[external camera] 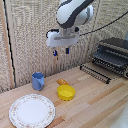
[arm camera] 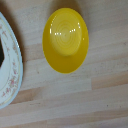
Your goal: Please guide your gripper toward the loaf. Carefully hold the bread using your gripper. Position the gripper over the white dish. Gently place the bread on the white dish.
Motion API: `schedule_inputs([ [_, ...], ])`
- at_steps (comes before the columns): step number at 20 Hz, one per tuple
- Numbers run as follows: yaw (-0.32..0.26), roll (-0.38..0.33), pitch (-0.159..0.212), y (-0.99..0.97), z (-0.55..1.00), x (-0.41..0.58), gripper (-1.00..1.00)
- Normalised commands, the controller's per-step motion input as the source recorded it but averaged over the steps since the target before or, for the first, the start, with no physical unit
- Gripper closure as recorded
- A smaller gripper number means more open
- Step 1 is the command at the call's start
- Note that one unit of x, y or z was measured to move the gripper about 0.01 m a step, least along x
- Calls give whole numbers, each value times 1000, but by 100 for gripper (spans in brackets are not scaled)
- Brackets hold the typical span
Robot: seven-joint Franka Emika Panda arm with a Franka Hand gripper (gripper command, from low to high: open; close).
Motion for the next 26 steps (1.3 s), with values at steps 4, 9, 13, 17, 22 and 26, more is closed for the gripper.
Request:
schedule_inputs([
  [4,-53,33,10,-451,-242,454,-100],
  [9,-23,41,51,-617,-198,335,-100],
  [13,0,9,105,-419,-230,159,-100],
  [17,31,-34,176,-31,-319,-44,-100],
  [22,119,-60,77,15,-423,14,-100],
  [26,179,-44,-1,-24,-374,206,-100],
])
